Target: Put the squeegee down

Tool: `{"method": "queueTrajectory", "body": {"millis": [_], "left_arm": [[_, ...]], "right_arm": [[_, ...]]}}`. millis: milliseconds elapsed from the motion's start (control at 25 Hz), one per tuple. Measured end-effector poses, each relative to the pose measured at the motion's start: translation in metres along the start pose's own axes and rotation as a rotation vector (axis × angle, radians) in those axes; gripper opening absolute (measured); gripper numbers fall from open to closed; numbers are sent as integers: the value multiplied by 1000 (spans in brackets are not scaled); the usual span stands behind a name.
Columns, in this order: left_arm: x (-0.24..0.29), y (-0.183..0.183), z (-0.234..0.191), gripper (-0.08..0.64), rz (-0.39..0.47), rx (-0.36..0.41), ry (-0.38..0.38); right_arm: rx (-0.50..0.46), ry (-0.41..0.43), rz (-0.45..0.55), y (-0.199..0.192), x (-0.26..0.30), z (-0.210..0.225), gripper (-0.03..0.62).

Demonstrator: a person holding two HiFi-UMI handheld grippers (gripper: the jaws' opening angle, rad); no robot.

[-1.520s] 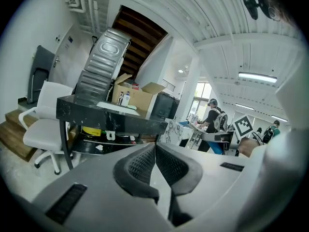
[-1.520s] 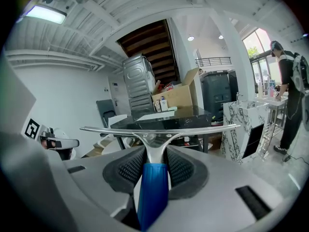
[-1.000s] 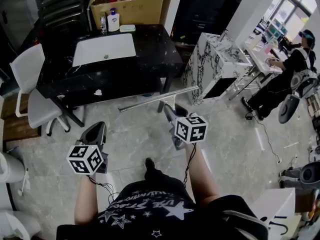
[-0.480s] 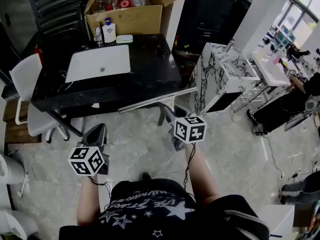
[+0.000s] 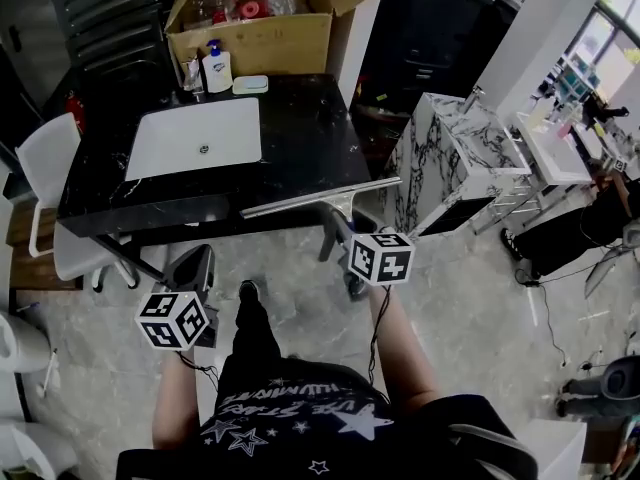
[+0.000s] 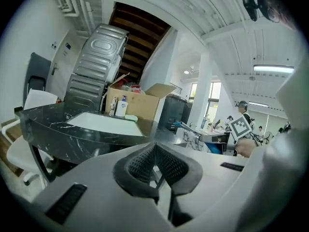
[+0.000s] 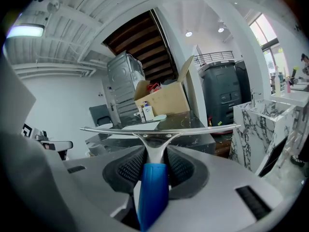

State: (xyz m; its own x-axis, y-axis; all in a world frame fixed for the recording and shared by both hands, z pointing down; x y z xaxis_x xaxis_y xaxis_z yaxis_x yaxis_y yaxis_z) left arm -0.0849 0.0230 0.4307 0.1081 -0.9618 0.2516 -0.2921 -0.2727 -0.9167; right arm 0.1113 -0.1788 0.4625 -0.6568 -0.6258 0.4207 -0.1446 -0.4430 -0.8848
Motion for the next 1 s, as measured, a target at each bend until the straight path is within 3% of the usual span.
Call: {"method": "queueTrajectory", "body": {"millis": [1000], "left_arm": [[228, 133, -197, 21, -59, 29, -154]], "right_arm": [[41, -235, -68, 113, 258, 22, 141]]}}
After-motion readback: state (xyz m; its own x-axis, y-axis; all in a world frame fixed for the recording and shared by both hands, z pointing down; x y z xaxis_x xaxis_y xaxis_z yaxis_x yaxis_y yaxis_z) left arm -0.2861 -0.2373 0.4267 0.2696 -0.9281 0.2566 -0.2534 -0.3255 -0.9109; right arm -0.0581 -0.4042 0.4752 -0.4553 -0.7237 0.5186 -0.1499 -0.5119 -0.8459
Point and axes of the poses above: the fingertips, and each gripper's own axes: x forward along the fingers, z to its right, y out of its top, the point moved 1 cm from there along -x, backward along the fingers, and after that the axes turned 10 degrees about -y, right-handed, at the moved point
